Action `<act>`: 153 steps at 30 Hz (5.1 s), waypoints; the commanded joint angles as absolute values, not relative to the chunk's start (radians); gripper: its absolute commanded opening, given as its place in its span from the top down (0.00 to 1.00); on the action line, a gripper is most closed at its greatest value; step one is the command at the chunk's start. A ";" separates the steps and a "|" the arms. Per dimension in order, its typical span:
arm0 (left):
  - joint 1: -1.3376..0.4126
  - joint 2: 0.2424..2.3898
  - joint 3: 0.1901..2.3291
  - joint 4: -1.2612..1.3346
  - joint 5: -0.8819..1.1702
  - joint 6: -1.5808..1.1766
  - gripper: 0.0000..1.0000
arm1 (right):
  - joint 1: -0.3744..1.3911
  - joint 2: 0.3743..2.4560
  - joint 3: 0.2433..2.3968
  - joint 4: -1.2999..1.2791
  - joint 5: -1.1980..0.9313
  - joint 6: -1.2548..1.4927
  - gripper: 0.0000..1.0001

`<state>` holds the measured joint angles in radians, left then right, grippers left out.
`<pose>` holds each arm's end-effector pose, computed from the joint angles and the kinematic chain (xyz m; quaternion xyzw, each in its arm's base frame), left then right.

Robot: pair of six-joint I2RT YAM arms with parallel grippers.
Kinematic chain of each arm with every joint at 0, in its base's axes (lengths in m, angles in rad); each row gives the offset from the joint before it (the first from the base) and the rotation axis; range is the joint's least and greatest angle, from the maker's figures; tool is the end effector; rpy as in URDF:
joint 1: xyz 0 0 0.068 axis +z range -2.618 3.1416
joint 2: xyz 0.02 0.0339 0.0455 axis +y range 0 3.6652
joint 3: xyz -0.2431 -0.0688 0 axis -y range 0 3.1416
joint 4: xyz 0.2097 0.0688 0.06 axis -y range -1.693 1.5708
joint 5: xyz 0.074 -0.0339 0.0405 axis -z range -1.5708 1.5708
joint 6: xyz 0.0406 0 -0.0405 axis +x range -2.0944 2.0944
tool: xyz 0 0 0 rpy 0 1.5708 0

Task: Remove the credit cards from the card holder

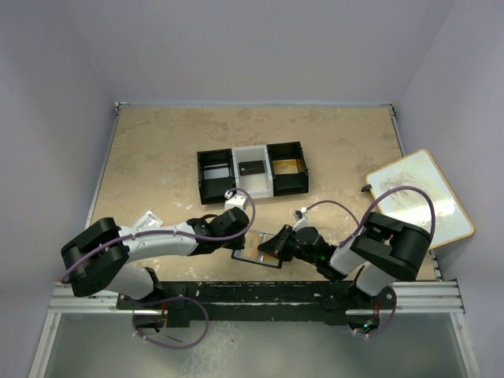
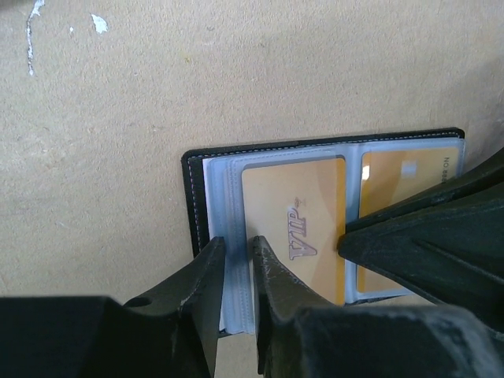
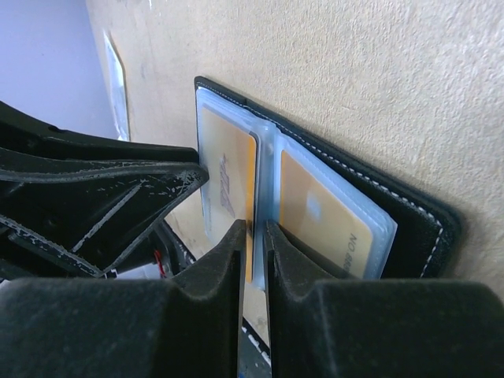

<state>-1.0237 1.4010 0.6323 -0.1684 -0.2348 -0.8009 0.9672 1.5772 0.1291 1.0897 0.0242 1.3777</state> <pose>0.1322 -0.1988 0.1590 0.0686 0.9419 -0.1766 0.2774 0.1223 0.1757 0.1156 0.1742 0.8031 0.5212 0.2301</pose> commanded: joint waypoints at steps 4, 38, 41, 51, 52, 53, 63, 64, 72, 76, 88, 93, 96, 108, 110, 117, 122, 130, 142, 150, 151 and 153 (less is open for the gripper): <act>-1.045 1.434 0.634 -0.152 -0.226 -0.810 0.86 | 0.959 1.604 0.144 1.113 0.021 1.368 0.84; -1.057 1.428 0.641 -0.185 -0.271 -0.827 0.93 | 0.937 1.197 0.161 0.683 0.082 1.289 0.78; -1.055 1.431 0.640 -0.186 -0.270 -0.826 0.93 | 0.936 1.226 0.171 0.711 0.033 1.266 0.69; -1.057 1.419 0.639 -0.192 -0.267 -0.830 0.94 | 0.936 1.452 0.260 0.803 -0.072 1.186 0.67; -1.056 1.418 0.639 -0.192 -0.264 -0.830 0.94 | 0.937 1.477 0.260 0.821 -0.068 1.196 0.67; -1.057 1.416 0.638 -0.192 -0.263 -0.831 0.94 | 0.937 1.496 0.253 0.856 -0.057 1.216 0.67; -1.057 1.417 0.631 -0.160 -0.245 -0.836 0.95 | 0.937 1.528 0.252 0.886 -0.022 1.248 0.86; -1.057 1.421 0.634 -0.161 -0.241 -0.836 0.95 | 0.938 1.526 0.271 0.845 -0.024 1.246 0.85; -1.058 1.390 0.614 -0.121 -0.154 -0.809 1.00 | 0.944 1.478 0.353 0.659 0.080 1.218 0.80; -1.060 1.388 0.611 -0.115 -0.145 -0.810 1.00 | 0.947 1.470 0.392 0.651 0.042 1.110 0.94; -1.060 1.392 0.612 -0.173 -0.244 -0.835 1.00 | 0.921 1.275 0.299 0.601 0.019 1.118 1.00; -1.059 1.397 0.614 -0.182 -0.256 -0.831 1.00 | 0.889 1.220 0.244 0.608 0.003 1.126 1.00; -1.060 1.394 0.612 -0.176 -0.252 -0.832 1.00 | 0.873 1.203 0.228 0.602 -0.009 1.134 1.00; -1.060 1.309 0.628 -0.172 -0.237 -0.854 0.73 | 0.873 1.332 0.221 0.710 -0.115 1.094 0.75; -1.060 1.289 0.627 -0.168 -0.238 -0.860 0.71 | 0.873 1.345 0.213 0.711 -0.107 1.104 0.75; -1.060 1.329 0.611 -0.061 -0.161 -0.859 0.73 | 0.873 1.348 0.187 0.754 -0.102 1.124 0.74; -1.059 1.374 0.601 -0.019 -0.135 -0.865 0.84 | 0.873 1.371 0.190 0.759 -0.095 1.136 0.74; -1.060 1.407 0.571 -0.075 -0.199 -0.895 0.86 | 0.873 1.432 0.184 0.831 -0.125 1.138 0.72; -1.071 1.409 0.536 -0.084 -0.207 -0.910 0.87 | 0.874 1.505 0.203 0.997 -0.222 1.052 0.80; -1.072 1.362 0.551 -0.114 -0.238 -0.905 0.86 | 0.873 1.494 0.182 0.968 -0.173 1.106 1.00; -1.072 1.351 0.554 -0.118 -0.244 -0.905 0.84 | 0.873 1.487 0.180 0.957 -0.165 1.110 1.00; -1.072 1.328 0.561 -0.139 -0.259 -0.905 0.81 | 0.872 1.468 0.171 0.949 -0.148 1.125 1.00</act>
